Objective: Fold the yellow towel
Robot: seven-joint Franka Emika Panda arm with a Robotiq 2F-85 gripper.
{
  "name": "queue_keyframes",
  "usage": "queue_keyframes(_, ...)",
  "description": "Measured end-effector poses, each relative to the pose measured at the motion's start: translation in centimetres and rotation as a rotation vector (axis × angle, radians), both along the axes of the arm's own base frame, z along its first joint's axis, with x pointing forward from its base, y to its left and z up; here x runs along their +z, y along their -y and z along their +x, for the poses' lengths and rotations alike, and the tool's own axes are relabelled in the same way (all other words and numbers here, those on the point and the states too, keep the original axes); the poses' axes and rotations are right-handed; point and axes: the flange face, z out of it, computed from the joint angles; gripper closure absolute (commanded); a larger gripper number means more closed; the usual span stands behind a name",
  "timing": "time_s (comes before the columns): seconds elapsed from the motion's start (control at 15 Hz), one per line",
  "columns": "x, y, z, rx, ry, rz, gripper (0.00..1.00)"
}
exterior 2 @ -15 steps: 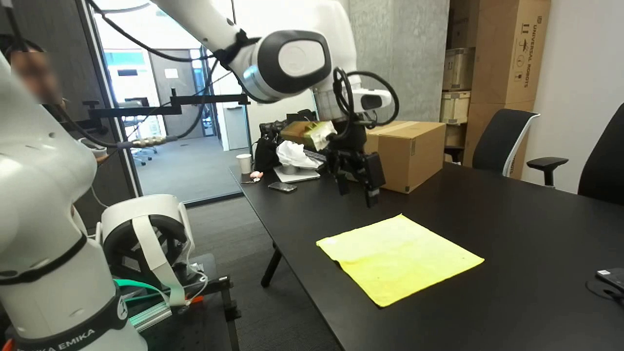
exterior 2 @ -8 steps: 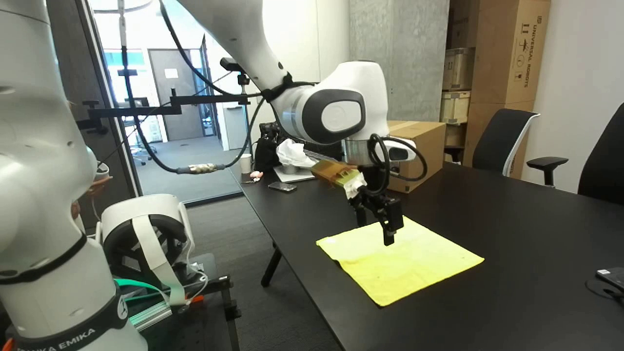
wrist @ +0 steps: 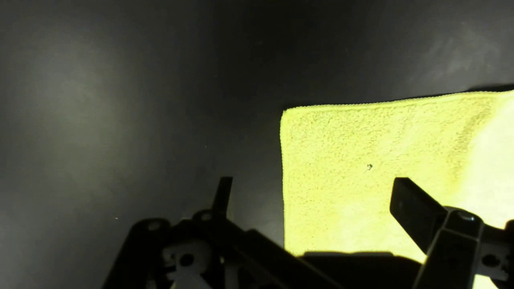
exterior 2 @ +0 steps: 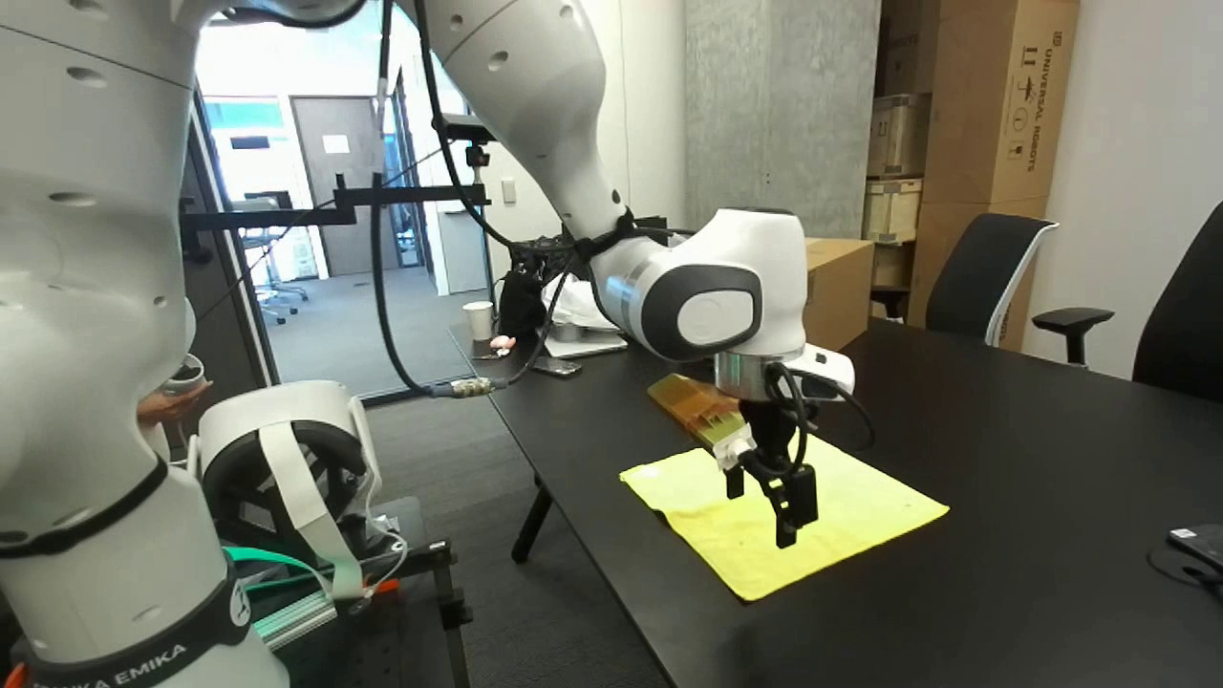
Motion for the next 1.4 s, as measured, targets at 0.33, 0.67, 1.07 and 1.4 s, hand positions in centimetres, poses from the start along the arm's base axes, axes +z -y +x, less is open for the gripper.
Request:
queue_keyframes(0.33, -4.1, 1.5, 0.8, -0.006, -0.035, 0.08, 0.0)
queue_keyframes(0.67, -7.4, 2.2, 1.1, 0.021, -0.068, 0.114, 0.0)
queue_keyframes(1.07, -9.6, 0.7, 0.9, 0.051, -0.093, 0.125, 0.0)
queue_keyframes(1.4, -10.0, 0.0, 1.0, 0.077, -0.082, 0.111, 0.0)
